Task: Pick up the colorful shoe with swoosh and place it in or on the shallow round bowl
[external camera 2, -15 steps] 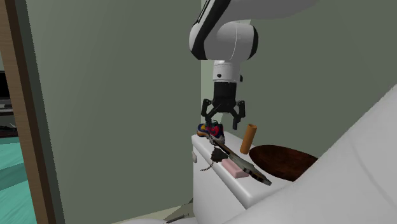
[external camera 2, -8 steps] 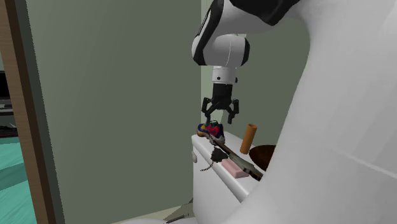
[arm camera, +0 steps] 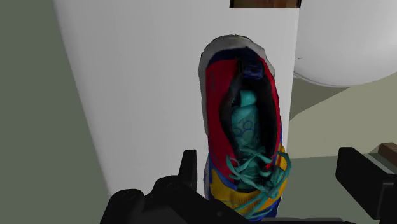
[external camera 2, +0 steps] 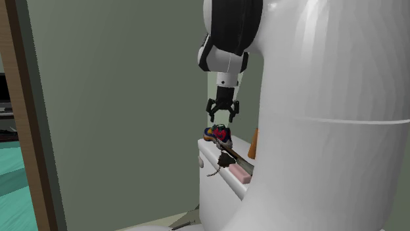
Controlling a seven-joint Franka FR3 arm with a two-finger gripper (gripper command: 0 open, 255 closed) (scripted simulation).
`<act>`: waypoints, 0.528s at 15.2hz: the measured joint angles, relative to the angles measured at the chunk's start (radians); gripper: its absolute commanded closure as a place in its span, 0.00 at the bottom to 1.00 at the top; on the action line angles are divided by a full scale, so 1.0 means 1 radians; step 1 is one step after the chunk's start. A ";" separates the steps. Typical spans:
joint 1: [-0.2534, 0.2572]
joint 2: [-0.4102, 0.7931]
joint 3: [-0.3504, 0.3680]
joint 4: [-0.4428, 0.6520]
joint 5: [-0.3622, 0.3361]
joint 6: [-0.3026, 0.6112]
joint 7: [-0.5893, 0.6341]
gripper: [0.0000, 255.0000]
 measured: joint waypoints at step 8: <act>-0.001 0.078 0.001 0.010 0.028 0.078 -0.035 0.00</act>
